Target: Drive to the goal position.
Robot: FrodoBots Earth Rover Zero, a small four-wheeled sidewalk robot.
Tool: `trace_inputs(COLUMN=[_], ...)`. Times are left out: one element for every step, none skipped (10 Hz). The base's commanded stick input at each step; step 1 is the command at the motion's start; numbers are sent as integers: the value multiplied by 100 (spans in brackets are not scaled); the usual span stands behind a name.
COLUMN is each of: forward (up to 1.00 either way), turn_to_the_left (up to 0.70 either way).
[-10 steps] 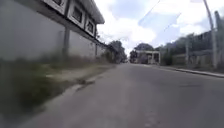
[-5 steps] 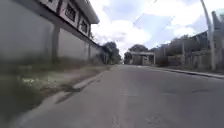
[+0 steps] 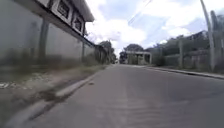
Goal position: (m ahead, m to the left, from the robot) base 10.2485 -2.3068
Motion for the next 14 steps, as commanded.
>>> trace_inputs(forward=[100,100,100,100,100,100,100,100,100,100,100,100,100,100], turn_to_the_left=[-6,-25,-40,-40,-39,-28,-10,0,0,0,0,0,0,0])
